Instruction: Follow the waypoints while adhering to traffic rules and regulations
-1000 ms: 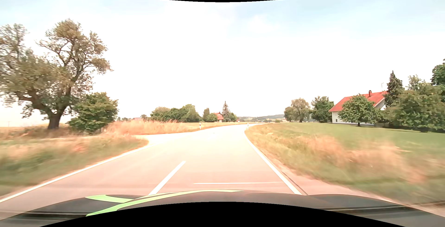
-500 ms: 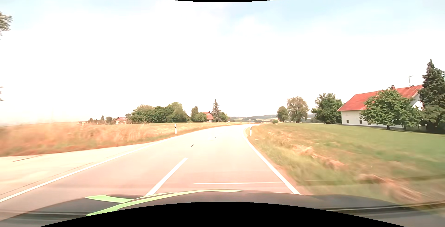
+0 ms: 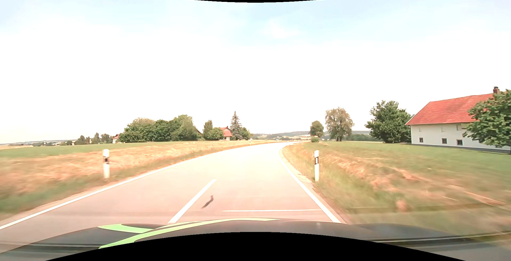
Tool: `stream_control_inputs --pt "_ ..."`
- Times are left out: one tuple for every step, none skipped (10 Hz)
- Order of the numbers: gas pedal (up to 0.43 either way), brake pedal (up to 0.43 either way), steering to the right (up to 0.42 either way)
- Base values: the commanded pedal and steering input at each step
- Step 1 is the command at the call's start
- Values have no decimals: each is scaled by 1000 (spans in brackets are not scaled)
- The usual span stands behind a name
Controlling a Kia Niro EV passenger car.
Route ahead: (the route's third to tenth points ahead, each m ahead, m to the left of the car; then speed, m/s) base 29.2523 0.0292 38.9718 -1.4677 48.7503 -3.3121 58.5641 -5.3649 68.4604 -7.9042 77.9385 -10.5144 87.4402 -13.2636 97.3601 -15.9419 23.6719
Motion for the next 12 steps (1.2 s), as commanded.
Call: stream_control_inputs --pt "248 0 25" --pt "248 0 24" --pt "240 0 24" --pt "240 0 24" --pt "240 0 24" --pt "240 0 24" --pt "240 0 24" --pt "240 0 24" --pt "228 0 24" --pt "228 0 24" --pt "228 0 24" --pt "228 0 25"
